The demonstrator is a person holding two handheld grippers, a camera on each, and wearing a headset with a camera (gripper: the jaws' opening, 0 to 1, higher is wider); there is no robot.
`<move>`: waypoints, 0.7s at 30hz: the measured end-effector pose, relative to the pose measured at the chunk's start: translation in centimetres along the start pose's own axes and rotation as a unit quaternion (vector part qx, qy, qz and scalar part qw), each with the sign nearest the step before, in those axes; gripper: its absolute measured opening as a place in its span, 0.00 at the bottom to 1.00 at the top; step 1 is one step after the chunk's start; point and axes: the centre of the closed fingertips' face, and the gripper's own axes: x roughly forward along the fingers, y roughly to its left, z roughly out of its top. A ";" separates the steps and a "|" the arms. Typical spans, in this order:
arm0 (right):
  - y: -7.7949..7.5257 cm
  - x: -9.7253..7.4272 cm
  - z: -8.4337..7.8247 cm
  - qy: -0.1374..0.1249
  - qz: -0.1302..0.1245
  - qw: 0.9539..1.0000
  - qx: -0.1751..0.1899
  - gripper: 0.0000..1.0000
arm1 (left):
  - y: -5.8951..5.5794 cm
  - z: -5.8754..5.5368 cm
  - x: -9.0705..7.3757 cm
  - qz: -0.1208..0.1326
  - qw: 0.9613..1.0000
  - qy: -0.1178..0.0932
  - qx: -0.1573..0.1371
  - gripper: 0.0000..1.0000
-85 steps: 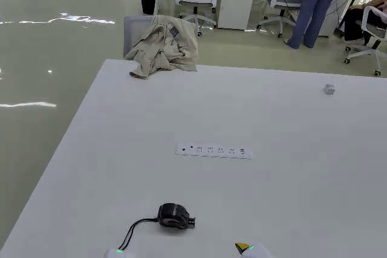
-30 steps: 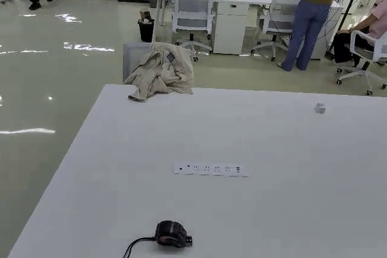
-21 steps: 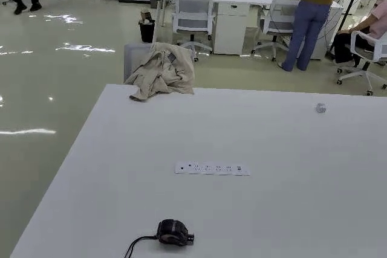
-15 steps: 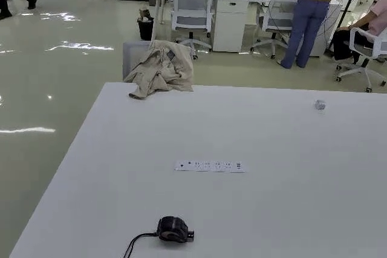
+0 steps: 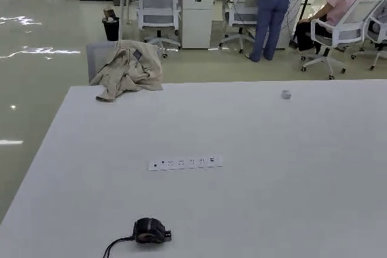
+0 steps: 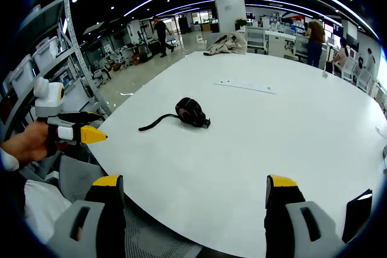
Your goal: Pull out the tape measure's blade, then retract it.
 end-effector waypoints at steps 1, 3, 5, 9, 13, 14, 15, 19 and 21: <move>0.0 0.0 0.1 -0.002 -0.001 1.000 0.002 1.00 | 0.0 0.0 0.0 0.000 1.000 0.000 -0.001 1.00; -0.1 0.0 0.2 -0.001 -0.004 1.000 -0.002 1.00 | 0.1 0.2 -0.1 0.001 1.000 -0.003 -0.007 1.00; -0.1 0.1 0.3 0.000 -0.003 1.000 -0.002 1.00 | 0.2 0.2 -0.1 0.001 1.000 -0.005 -0.011 1.00; -0.1 0.2 0.4 0.002 -0.003 1.000 -0.006 1.00 | 0.1 0.4 0.0 0.001 1.000 -0.006 -0.016 1.00; -0.2 0.3 0.6 0.004 -0.005 1.000 -0.009 1.00 | 0.2 0.6 0.2 0.001 1.000 -0.008 -0.020 1.00; -0.3 0.3 0.7 0.002 -0.006 1.000 -0.008 1.00 | 0.1 0.6 0.2 0.000 1.000 -0.009 -0.021 1.00; -0.4 0.3 0.9 0.001 -0.006 1.000 -0.008 1.00 | 0.0 0.6 0.3 -0.001 1.000 -0.009 -0.021 1.00; -0.8 0.3 0.8 0.003 -0.010 1.000 -0.012 1.00 | 0.0 0.7 0.3 0.001 1.000 -0.013 -0.023 1.00; -0.8 0.3 0.7 0.004 -0.010 1.000 -0.012 1.00 | 0.0 0.7 0.1 0.003 1.000 -0.014 -0.025 1.00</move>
